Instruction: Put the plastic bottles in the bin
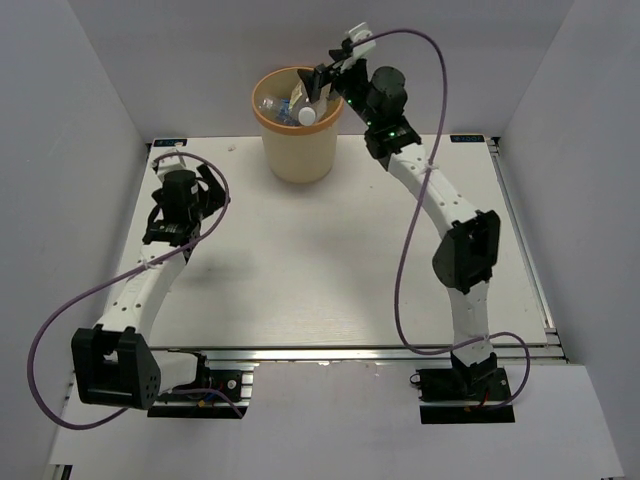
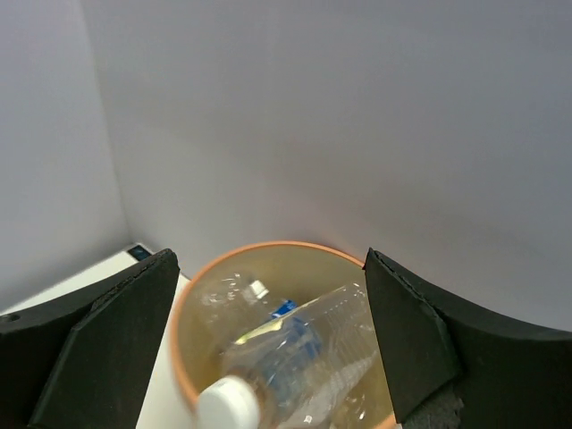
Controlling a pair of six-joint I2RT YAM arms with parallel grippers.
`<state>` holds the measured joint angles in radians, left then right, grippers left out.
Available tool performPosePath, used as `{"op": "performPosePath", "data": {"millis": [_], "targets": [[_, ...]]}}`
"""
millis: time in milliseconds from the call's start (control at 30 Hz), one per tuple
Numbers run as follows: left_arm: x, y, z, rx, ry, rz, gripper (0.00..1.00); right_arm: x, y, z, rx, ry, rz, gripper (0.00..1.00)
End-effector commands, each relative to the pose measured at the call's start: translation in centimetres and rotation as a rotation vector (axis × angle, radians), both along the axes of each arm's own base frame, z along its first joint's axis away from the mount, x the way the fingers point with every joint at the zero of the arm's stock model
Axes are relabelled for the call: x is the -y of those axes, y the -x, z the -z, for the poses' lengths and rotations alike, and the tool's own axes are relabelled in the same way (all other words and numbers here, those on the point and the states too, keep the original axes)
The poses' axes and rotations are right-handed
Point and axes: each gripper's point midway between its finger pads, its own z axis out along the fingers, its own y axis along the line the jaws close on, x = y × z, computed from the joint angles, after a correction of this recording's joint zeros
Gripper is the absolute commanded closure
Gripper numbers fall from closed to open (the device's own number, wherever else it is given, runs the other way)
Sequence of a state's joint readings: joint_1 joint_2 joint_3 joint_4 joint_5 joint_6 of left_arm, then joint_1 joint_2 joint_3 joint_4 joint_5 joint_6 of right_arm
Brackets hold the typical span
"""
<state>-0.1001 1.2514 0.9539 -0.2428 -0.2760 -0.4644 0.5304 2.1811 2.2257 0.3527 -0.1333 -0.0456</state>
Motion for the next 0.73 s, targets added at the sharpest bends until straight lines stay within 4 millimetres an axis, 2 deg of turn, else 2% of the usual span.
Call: {"op": "performPosePath", "data": {"millis": [0, 33, 67, 100, 133, 167, 200, 233, 267, 300, 367, 433, 500, 567, 600, 633, 700], "targets": [[-0.3, 0.4, -5.1, 0.129, 0.047, -0.040, 0.02, 3.4, 6.0, -8.1, 0.040, -0.101, -0.036, 0.11], [-0.5, 0.9, -5.2, 0.133, 0.047, -0.050, 0.02, 5.3, 8.4, -10.2, 0.037, -0.134, -0.028, 0.11], [-1.0, 1.2, -5.1, 0.129, 0.047, -0.078, 0.02, 5.7, 7.8, -5.5, -0.065, -0.090, -0.006, 0.11], [-1.0, 1.4, -5.2, 0.125, 0.046, -0.081, 0.02, 8.1, 9.8, -6.3, -0.093, -0.106, 0.057, 0.11], [-1.1, 1.8, -5.1, 0.121, 0.048, -0.083, 0.02, 9.1, 10.1, -4.0, -0.159, -0.083, 0.101, 0.11], [-1.1, 1.9, -5.0, 0.125, 0.062, -0.093, 0.02, 11.5, 9.4, 2.9, -0.318, -0.042, 0.246, 0.11], [-1.1, 2.1, -5.0, 0.134, 0.072, -0.102, 0.02, 14.0, 11.5, 4.6, -0.404, -0.065, 0.320, 0.11], [-1.1, 2.2, -4.9, 0.153, 0.089, -0.107, 0.02, 15.3, 12.4, 7.9, -0.482, -0.094, 0.374, 0.11], [-1.0, 2.2, -4.9, 0.162, 0.096, -0.104, 0.02, 17.5, 14.1, 17.1, -0.649, -0.102, 0.473, 0.11], [-0.9, 2.2, -5.0, 0.171, 0.101, -0.100, 0.02, 18.6, 15.6, 16.3, -0.613, -0.200, 0.475, 0.11], [-0.9, 2.2, -5.0, 0.175, 0.108, -0.099, 0.02, 20.1, 17.5, 19.5, -0.650, -0.229, 0.510, 0.11], [-0.8, 2.2, -4.8, 0.170, 0.115, -0.105, 0.02, 21.6, 19.0, 20.5, -0.665, -0.169, 0.552, 0.11], [-0.8, 2.2, -4.7, 0.165, 0.117, -0.107, 0.02, 22.7, 19.7, 19.5, -0.653, -0.141, 0.590, 0.11], [-1.0, 2.5, -4.6, 0.167, 0.119, -0.121, 0.02, 23.1, 20.3, 20.0, -0.663, -0.131, 0.596, 0.11], [-1.2, 2.6, -4.4, 0.166, 0.117, -0.128, 0.02, 23.4, 20.6, 19.7, -0.638, -0.140, 0.596, 0.10], [-1.4, 2.7, -4.4, 0.166, 0.108, -0.136, 0.02, 23.7, 20.8, 20.6, -0.641, -0.140, 0.605, 0.11], [-1.7, 3.0, -4.7, 0.169, 0.102, -0.150, 0.02, 23.7, 20.7, 19.6, -0.604, -0.170, 0.593, 0.10]]}}
